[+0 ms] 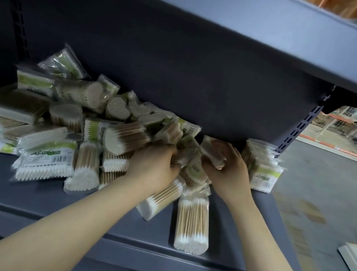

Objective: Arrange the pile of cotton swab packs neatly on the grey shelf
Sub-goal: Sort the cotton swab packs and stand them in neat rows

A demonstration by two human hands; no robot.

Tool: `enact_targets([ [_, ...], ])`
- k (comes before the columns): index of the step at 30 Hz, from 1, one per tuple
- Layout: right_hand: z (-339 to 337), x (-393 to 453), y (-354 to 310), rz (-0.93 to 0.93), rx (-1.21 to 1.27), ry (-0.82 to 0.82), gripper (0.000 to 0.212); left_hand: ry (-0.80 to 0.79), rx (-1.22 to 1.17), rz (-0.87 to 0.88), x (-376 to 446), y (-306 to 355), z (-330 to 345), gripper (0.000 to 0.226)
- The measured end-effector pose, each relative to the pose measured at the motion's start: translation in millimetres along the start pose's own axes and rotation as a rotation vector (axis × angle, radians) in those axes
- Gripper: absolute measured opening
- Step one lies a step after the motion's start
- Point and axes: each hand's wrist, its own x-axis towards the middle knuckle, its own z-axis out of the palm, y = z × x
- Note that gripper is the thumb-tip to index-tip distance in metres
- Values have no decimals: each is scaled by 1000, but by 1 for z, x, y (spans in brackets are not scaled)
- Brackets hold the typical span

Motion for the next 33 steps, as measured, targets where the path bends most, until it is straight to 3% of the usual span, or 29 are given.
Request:
enact_targets([
  [6, -6, 4, 3, -26, 44, -35, 42, -10, -7, -4, 10, 4, 11, 37],
  [19, -10, 1, 4, -28, 108, -39, 55, 102, 126, -10, 20, 6, 18, 26],
  [23, -12, -3, 6, -23, 104, -39, 43, 160, 162, -1, 17, 8, 16, 24],
  [28, -12, -8, 6, -27, 130, -35, 41, 230, 216, -24, 12, 11, 2, 21],
  [33, -6, -11, 3, -37, 167, -2, 41, 360, 121, -51, 7, 5, -18, 20],
])
